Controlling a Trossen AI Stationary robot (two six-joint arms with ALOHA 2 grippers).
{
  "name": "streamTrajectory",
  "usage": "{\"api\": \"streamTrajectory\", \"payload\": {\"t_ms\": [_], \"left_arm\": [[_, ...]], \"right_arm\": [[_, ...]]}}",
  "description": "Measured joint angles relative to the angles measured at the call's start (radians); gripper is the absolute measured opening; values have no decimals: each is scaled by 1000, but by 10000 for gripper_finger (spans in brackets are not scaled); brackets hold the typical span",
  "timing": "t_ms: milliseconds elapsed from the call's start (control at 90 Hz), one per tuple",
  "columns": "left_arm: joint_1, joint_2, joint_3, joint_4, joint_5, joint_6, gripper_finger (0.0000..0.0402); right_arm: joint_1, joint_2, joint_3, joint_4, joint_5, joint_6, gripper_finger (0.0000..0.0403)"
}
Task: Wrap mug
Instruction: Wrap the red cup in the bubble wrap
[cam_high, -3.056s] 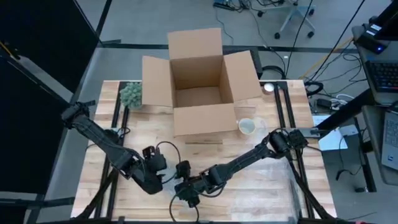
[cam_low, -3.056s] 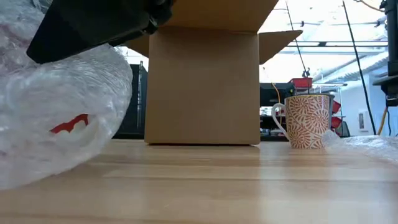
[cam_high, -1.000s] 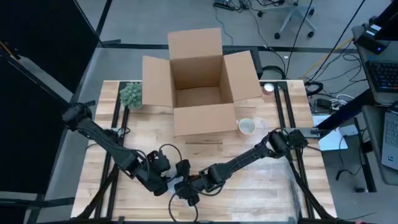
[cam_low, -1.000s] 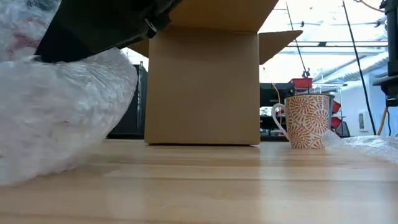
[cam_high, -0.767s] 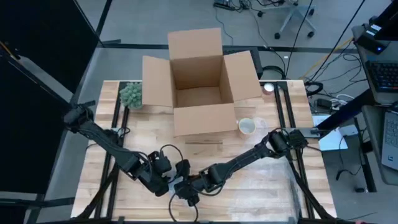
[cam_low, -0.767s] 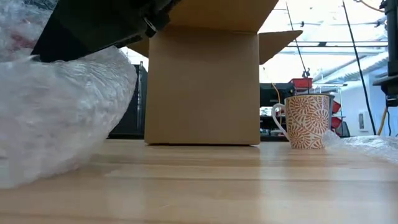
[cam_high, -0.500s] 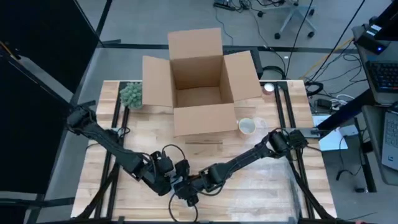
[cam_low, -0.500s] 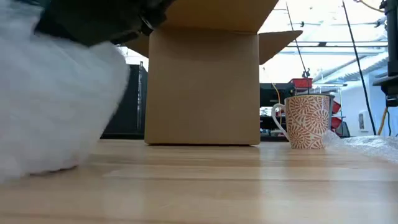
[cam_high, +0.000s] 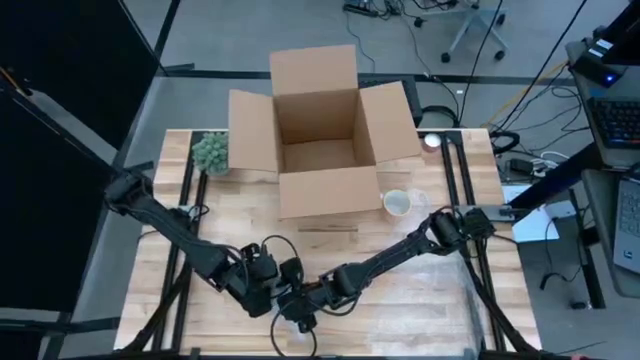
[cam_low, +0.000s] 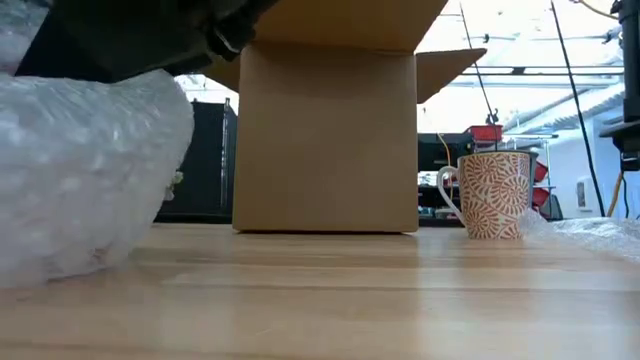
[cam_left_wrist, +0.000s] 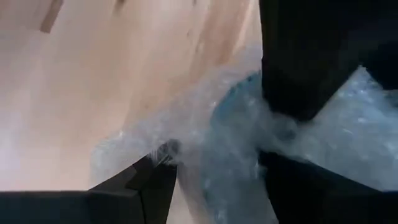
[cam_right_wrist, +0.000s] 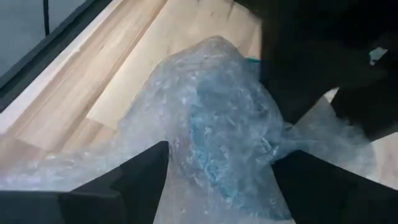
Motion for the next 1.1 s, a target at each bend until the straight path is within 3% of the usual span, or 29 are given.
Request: {"api": "streamTrajectory", "payload": {"t_ms": [600,800,1100], "left_arm": [[-18,-166,5,35,-56,3,206],[-60,-156,5,161,82,13,206],[-105,-85,-8,290,82,12,206]], "right_arm": [[-1,0,-1,-10,-1,2,263],[-3,0,-1,-11,-1,0,263],[-4,0,-1,-15,-1,2,263]]}}
